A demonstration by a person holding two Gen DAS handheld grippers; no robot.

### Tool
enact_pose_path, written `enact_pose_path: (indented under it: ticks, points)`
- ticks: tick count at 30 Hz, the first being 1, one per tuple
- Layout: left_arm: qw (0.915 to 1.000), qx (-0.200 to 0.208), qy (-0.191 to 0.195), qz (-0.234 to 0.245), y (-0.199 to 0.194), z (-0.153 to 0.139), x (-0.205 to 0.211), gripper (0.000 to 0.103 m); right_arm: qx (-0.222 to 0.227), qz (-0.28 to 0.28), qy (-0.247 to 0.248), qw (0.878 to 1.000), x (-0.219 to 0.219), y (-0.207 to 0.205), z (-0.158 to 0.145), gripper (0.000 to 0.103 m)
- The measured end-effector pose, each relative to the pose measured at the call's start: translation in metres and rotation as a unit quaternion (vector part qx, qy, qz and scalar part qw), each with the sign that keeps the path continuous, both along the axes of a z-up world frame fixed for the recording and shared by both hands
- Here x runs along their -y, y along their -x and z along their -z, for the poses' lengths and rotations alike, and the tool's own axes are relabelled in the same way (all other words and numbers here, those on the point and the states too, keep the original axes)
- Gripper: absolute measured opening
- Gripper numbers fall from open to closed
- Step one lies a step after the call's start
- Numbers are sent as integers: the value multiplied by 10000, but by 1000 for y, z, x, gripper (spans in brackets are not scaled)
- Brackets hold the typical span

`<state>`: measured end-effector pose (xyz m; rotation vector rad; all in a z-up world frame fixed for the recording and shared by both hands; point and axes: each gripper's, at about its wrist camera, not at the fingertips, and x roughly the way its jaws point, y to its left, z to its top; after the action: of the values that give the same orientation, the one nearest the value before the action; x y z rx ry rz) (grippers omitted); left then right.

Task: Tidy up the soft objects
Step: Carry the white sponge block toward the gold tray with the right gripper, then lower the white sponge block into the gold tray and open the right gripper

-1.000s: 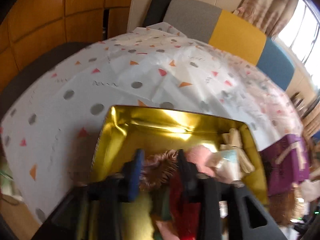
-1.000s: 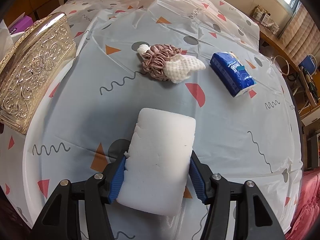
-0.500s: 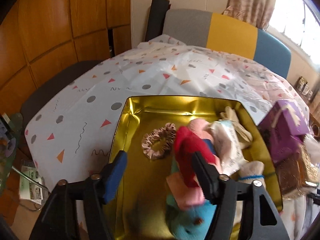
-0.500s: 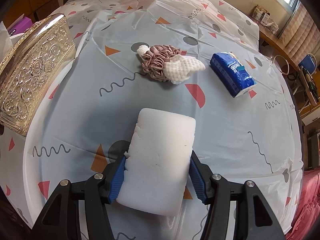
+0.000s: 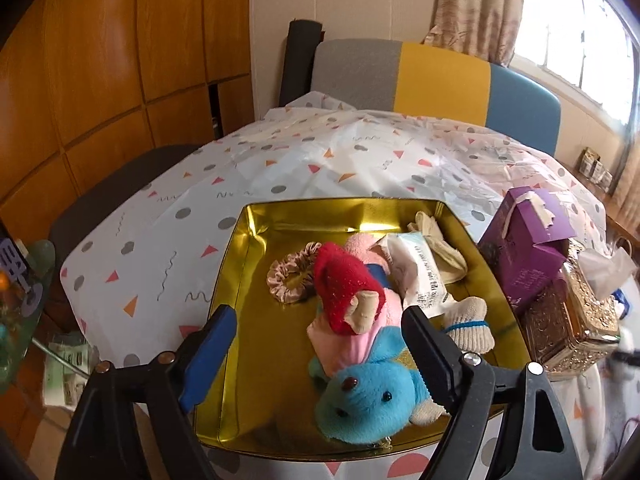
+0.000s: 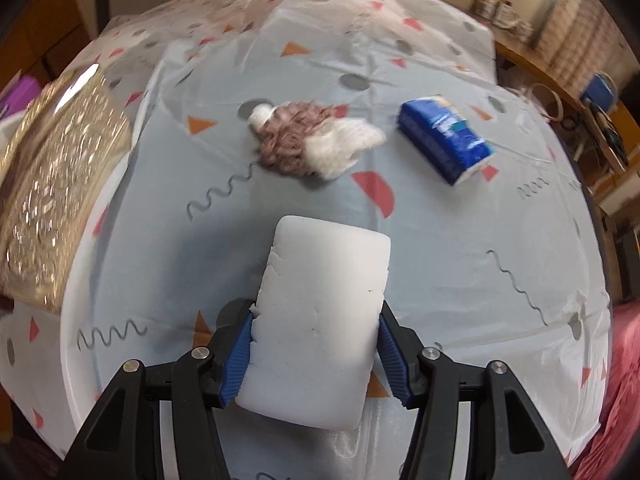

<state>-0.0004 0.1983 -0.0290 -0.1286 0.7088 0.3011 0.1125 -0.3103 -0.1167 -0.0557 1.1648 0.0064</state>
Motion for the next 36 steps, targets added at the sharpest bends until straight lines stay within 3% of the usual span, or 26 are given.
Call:
enact_pose_path:
  ticks: [5, 9, 14, 17, 20, 23, 28, 32, 36]
  points:
    - [9999, 95, -56, 36, 3, -3, 1, 86, 682, 428, -456, 9957, 4, 7, -47, 57]
    - [10000, 68, 7, -12, 5, 0, -2, 87, 1298, 161, -582, 9897, -21, 15, -99, 57]
    - [10000, 55, 49, -37, 7, 2, -4, 88, 2102, -758, -820, 9712, -91, 28, -169, 57]
    - [9999, 63, 84, -48, 9, 4, -5, 88, 2325, -1550, -992, 9550, -150, 40, -197, 58]
    - [9999, 68, 119, -100, 11, 5, -10, 88, 2241, -2310, -1209, 9390, -211, 48, -208, 58]
    - [9997, 76, 130, -208, 15, 6, -18, 88, 1915, -2834, -1431, 9287, -270, 49, -198, 58]
    - [9988, 66, 181, -443, 24, 10, -34, 88, 975, -3231, -1532, 9288, -358, 39, -141, 58]
    - [9982, 94, 160, -562, 31, 10, -42, 88, 339, -3314, -1085, 9366, -404, 29, -76, 58]
    - [9981, 86, 162, -590, 35, 11, -46, 88, 164, -3310, -538, 9419, -428, 27, -31, 59]
